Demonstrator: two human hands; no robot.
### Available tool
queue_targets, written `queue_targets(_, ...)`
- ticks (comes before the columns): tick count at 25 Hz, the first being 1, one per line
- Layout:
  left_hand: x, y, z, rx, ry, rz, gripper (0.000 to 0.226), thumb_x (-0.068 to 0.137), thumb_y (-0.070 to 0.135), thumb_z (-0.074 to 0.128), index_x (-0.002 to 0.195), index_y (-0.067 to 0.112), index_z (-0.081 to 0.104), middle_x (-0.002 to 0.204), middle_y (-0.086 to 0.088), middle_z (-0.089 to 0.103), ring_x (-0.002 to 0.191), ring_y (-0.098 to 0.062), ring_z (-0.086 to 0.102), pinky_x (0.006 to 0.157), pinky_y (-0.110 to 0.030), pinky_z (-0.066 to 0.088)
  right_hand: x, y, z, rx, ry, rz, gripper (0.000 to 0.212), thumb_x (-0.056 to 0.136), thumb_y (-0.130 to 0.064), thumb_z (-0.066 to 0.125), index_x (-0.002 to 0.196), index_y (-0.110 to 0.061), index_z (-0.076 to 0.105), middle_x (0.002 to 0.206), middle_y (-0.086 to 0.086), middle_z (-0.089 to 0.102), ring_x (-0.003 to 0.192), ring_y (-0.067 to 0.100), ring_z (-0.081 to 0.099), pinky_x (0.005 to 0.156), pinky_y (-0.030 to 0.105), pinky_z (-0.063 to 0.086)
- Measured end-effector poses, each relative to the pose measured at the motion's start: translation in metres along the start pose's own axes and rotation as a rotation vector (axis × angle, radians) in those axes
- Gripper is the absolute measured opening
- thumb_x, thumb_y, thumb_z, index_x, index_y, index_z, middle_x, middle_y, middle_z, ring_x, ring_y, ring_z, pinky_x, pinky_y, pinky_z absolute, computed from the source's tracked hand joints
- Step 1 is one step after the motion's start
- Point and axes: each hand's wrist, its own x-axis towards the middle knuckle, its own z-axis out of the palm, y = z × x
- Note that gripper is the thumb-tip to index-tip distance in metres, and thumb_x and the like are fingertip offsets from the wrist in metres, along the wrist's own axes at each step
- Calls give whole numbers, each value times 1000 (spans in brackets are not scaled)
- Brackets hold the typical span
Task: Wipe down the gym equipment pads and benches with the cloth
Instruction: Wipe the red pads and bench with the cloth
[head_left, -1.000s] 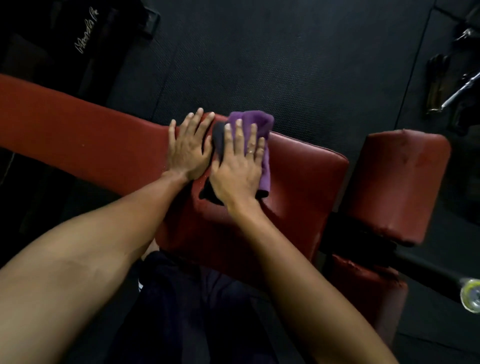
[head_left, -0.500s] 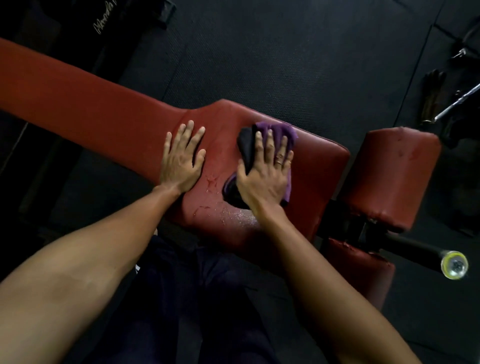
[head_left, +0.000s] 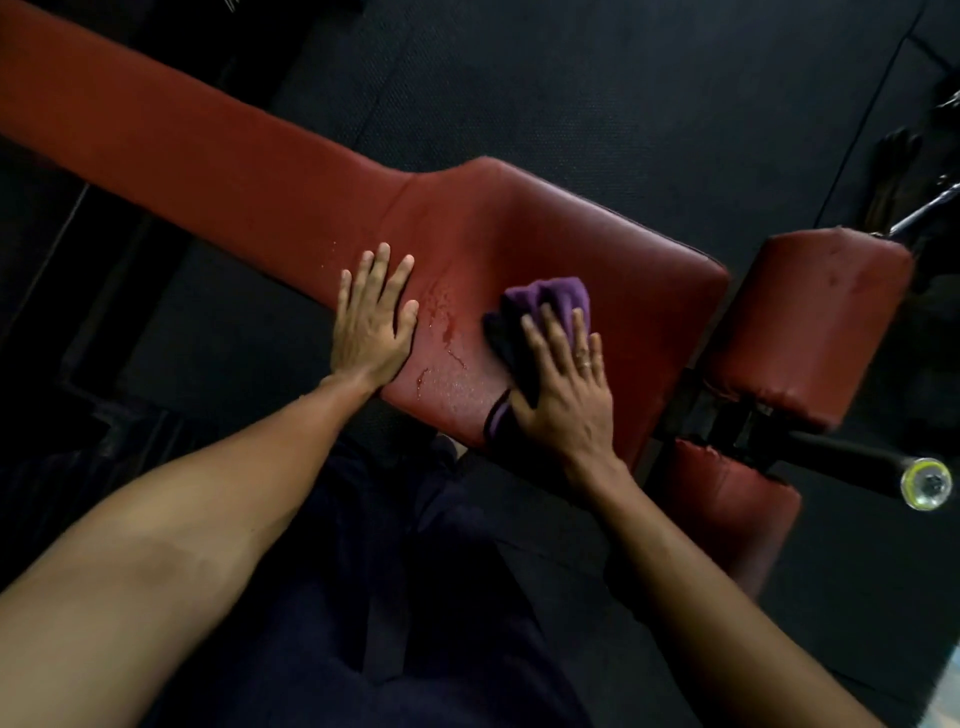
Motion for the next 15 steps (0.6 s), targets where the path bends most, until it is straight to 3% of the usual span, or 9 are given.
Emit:
queue_targets(2,-10,0,2,0,7,-11,58,106,39,32,161,26,21,170,-4,8,157,-20,3,127,-42,-3,27,-23,1,42,19,194,85,87,-45,52,163,-21,21,171,3,8,158,31,-1,128,48,0)
queue_targets(4,-19,-3,4,-9,16,-15,58,106,38,32,162,26,21,170,-3,7,157,-19,2,126,-41,-4,47,-67,11,69,-7,273,86,90,-46,48,164,-20,15,171,1,-1,158,31,-8,127,48,-6)
queue_targets(7,-27,-4,7,-3,17,-16,57,107,35,32,162,25,20,170,-5,8,157,-20,2,126,-41,-3,26,-102,31,79,-63,82,84,92,-45,52,164,-17,17,171,6,6,158,32,-6,128,49,0)
queue_targets(11,-30,-6,7,-12,0,-17,58,107,36,32,162,25,18,170,-5,6,157,-20,0,127,-43,-3,-43,-59,38,-3,38,-240,73,95,-48,62,158,-19,38,164,9,33,156,32,18,125,52,21)
queue_targets(13,-30,-5,8,-9,6,-15,59,106,37,31,162,25,18,170,-6,6,157,-21,0,127,-44,-3,-49,-25,29,-84,93,-249,71,96,-51,61,156,-20,41,163,8,36,153,32,27,124,52,25)
queue_targets(15,-30,-6,9,-22,6,-7,59,106,38,30,162,25,17,171,-6,5,157,-21,-1,127,-45,-2,-29,-11,19,-92,91,-57,71,98,-54,52,158,-19,37,166,6,29,155,32,21,125,51,21)
